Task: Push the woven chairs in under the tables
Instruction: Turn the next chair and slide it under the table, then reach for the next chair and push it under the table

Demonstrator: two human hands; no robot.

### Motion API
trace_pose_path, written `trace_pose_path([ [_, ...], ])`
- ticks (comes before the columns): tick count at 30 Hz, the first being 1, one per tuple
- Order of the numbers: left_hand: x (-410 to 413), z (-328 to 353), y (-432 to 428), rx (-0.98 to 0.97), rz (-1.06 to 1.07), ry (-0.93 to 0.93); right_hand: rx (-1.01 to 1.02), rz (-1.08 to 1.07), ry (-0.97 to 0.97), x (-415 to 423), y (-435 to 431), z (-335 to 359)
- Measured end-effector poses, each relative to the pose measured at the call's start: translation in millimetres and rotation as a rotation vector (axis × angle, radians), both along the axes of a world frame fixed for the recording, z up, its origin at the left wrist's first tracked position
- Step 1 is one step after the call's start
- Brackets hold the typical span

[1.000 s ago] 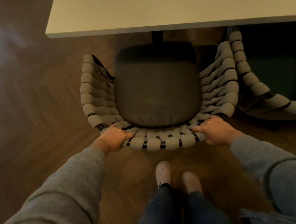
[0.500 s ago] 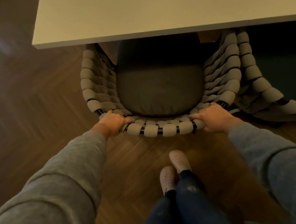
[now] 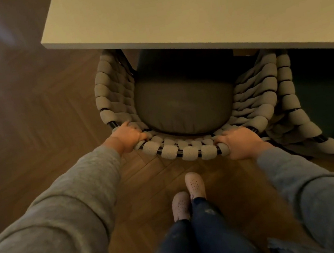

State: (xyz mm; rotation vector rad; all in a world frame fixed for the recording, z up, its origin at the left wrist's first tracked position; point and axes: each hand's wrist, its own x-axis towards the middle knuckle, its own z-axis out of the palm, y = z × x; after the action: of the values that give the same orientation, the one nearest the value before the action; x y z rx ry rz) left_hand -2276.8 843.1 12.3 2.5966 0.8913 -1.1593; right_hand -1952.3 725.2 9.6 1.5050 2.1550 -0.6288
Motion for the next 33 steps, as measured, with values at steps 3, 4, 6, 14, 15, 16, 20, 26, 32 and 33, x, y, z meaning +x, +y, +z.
trace_pose_path([
  [3,-1.7,-2.5,-1.8,0.006,-0.006,0.002,-0.138,0.011,-0.030,1.6,4.5,1.0],
  [4,-3.0,-4.8,-2.1,0.024,-0.005,-0.010,-0.220,-0.019,-0.037,1.8,8.7,1.6],
  [6,-7.0,-7.9,-2.7,0.059,0.020,-0.018,-0.396,-0.127,-0.040,-1.2,22.7,2.9],
  [14,-43.5,9.7,8.4,0.154,0.129,-0.199,-0.591,-0.316,0.092,-84.6,105.7,14.1],
  [15,-56.1,14.6,14.1,0.175,0.160,-0.234,-0.497,-0.263,0.113,-104.9,118.3,18.9],
  [16,-71.9,19.4,21.5,0.195,0.202,-0.260,-0.409,-0.210,0.135,-128.6,132.4,25.5],
  [20,-139.0,33.5,54.1,0.282,0.403,-0.258,-0.108,-0.126,0.220,-221.1,183.3,42.6],
  [26,-260.9,37.6,126.8,0.336,0.667,-0.129,0.064,-0.099,0.164,-355.9,259.9,51.9],
  [32,-361.7,49.6,201.9,0.248,0.686,-0.090,0.052,-0.099,0.143,-467.3,324.2,57.5],
  [33,-373.6,49.1,212.7,0.237,0.692,-0.088,0.051,-0.088,0.147,-481.9,333.5,57.9],
])
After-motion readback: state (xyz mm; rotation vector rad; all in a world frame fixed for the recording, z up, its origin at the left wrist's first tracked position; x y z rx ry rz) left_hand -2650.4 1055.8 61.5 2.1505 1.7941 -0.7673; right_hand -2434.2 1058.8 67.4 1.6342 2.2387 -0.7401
